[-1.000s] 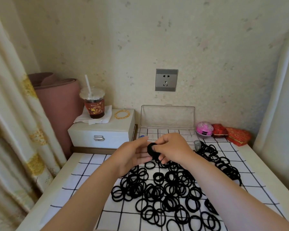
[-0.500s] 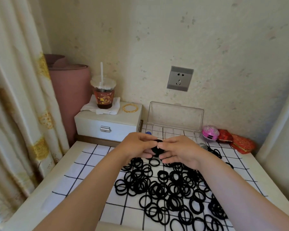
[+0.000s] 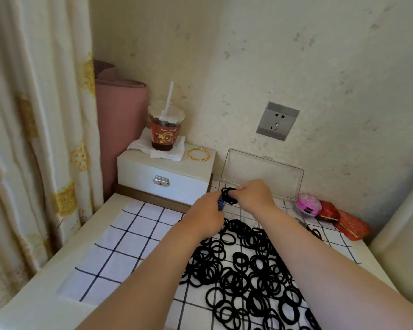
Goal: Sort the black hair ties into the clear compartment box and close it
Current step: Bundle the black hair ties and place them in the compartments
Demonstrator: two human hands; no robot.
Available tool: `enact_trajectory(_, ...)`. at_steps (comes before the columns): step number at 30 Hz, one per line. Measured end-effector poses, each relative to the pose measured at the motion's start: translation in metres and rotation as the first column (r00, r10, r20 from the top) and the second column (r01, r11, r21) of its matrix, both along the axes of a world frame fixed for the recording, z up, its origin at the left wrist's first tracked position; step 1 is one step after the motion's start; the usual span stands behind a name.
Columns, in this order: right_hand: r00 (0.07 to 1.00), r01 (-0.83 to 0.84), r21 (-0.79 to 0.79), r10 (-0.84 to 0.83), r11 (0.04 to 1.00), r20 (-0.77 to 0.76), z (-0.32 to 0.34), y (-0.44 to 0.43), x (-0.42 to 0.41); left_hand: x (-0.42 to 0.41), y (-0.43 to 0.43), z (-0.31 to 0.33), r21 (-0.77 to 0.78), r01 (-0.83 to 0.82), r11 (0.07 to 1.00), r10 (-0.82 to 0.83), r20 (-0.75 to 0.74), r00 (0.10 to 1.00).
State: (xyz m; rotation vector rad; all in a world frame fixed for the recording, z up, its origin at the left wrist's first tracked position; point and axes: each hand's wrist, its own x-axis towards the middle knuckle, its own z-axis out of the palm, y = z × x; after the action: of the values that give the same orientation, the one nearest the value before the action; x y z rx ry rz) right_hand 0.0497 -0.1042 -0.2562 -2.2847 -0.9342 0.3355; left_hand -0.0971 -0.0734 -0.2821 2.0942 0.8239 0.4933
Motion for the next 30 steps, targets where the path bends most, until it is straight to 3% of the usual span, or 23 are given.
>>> enact_trajectory(6, 0.943, 0.036, -0.285, 0.061, 0.958, 0.327, 0.005, 0.018, 0.003, 0.002, 0.006, -0.005, -0.002, 0.029, 1.0, -0.029, 0.009, 1.0)
enact_trajectory(12, 0.894, -0.001, -0.479, 0.216, 0.878, 0.393, 0.006, 0.024, 0.006, 0.005, 0.008, -0.008, 0.008, 0.045, 0.999, -0.045, -0.018, 0.999)
enact_trajectory(16, 0.835, -0.083, -0.689, 0.428, 0.72, 0.346, 0.0, 0.028, 0.009, 0.009, 0.005, -0.01, 0.055, 0.084, 0.995, -0.078, -0.103, 0.992)
enact_trajectory(20, 0.845, -0.254, -0.687, 0.502, 0.681, 0.185, 0.007, 0.019, 0.019, 0.013, 0.006, -0.014, 0.081, 0.087, 0.993, -0.077, -0.116, 0.99)
enact_trajectory(23, 0.884, -0.329, -0.491, 0.446, 0.807, 0.142, 0.019, 0.003, 0.023, 0.015, 0.008, -0.016, 0.058, 0.085, 0.995, -0.078, -0.123, 0.989)
enact_trajectory(25, 0.878, -0.328, -0.386, 0.429, 0.862, 0.212, 0.021, -0.007, 0.021, 0.017, 0.008, -0.016, 0.052, 0.08, 0.995, -0.074, -0.111, 0.991)
enact_trajectory(28, 0.798, -0.291, -0.537, 0.51, 0.792, 0.319, 0.013, -0.017, 0.012, 0.017, 0.008, -0.016, 0.085, 0.069, 0.994, -0.062, -0.092, 0.994)
enact_trajectory(30, 0.78, -0.291, -0.621, 0.557, 0.728, 0.287, 0.005, -0.022, 0.009, 0.015, 0.008, -0.015, 0.103, 0.068, 0.992, -0.06, -0.081, 0.995)
